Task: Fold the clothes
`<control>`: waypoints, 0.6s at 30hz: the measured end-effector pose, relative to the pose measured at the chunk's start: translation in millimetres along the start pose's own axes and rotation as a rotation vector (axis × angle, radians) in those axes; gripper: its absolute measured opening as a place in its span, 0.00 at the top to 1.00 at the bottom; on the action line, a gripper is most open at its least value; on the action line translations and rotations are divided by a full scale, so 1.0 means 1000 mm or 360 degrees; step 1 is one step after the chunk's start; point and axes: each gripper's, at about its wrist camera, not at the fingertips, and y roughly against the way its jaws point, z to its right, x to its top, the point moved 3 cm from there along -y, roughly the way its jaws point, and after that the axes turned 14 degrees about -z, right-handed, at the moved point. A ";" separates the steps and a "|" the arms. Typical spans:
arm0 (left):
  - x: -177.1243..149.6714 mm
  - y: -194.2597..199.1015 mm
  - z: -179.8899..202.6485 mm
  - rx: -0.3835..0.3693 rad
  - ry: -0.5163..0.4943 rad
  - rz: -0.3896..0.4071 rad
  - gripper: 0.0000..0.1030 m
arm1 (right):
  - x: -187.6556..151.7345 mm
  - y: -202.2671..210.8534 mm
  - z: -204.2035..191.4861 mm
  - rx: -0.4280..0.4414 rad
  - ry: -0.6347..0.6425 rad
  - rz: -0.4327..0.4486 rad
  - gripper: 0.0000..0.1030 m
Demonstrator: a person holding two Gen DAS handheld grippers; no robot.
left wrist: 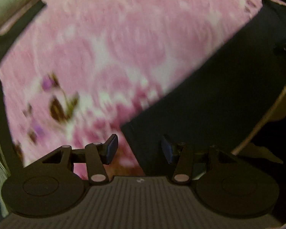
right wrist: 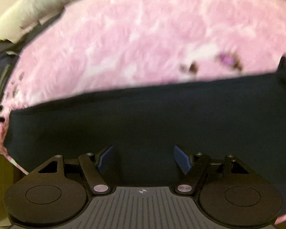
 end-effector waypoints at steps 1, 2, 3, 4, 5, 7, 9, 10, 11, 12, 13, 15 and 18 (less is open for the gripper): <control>-0.008 -0.004 0.004 0.0005 -0.0028 -0.0005 0.56 | -0.001 -0.001 -0.005 -0.0049 0.0002 -0.0001 0.29; -0.018 -0.006 0.009 0.0030 -0.0078 0.0011 0.56 | -0.003 -0.002 -0.010 -0.0096 0.0005 -0.0003 0.29; -0.028 -0.008 0.015 0.0075 -0.0155 0.0022 0.56 | -0.003 -0.003 -0.013 -0.0113 0.0009 -0.0012 0.29; -0.038 -0.009 0.021 0.0120 -0.0232 0.0034 0.56 | -0.004 -0.003 -0.017 -0.0129 0.0013 -0.0021 0.29; -0.048 -0.011 0.027 0.0165 -0.0308 0.0046 0.56 | -0.005 -0.004 -0.021 -0.0136 0.0003 -0.0025 0.29; -0.063 -0.016 0.043 0.0281 -0.0485 0.0070 0.56 | -0.006 -0.006 -0.030 -0.0146 -0.0009 -0.0036 0.29; -0.074 -0.023 0.060 0.0425 -0.0679 0.0101 0.59 | -0.007 -0.007 -0.036 -0.0146 -0.0030 -0.0041 0.29; -0.078 -0.027 0.068 0.0499 -0.0770 0.0118 0.60 | -0.007 -0.007 -0.037 -0.0143 -0.0047 -0.0040 0.29; -0.081 -0.032 0.073 0.0565 -0.0829 0.0130 0.60 | -0.007 -0.007 -0.039 -0.0141 -0.0064 -0.0039 0.29; -0.084 -0.036 0.079 0.0631 -0.0887 0.0142 0.61 | -0.008 -0.007 -0.041 -0.0138 -0.0081 -0.0038 0.29; -0.086 -0.040 0.084 0.0693 -0.0938 0.0154 0.61 | -0.009 -0.005 -0.041 -0.0127 -0.0108 -0.0030 0.29; -0.088 -0.042 0.089 0.0783 -0.0961 0.0178 0.63 | -0.012 -0.002 -0.040 -0.0120 -0.0138 -0.0015 0.29; -0.089 -0.045 0.093 0.0853 -0.0988 0.0183 0.92 | -0.020 0.001 -0.035 -0.0136 -0.0169 0.0014 0.29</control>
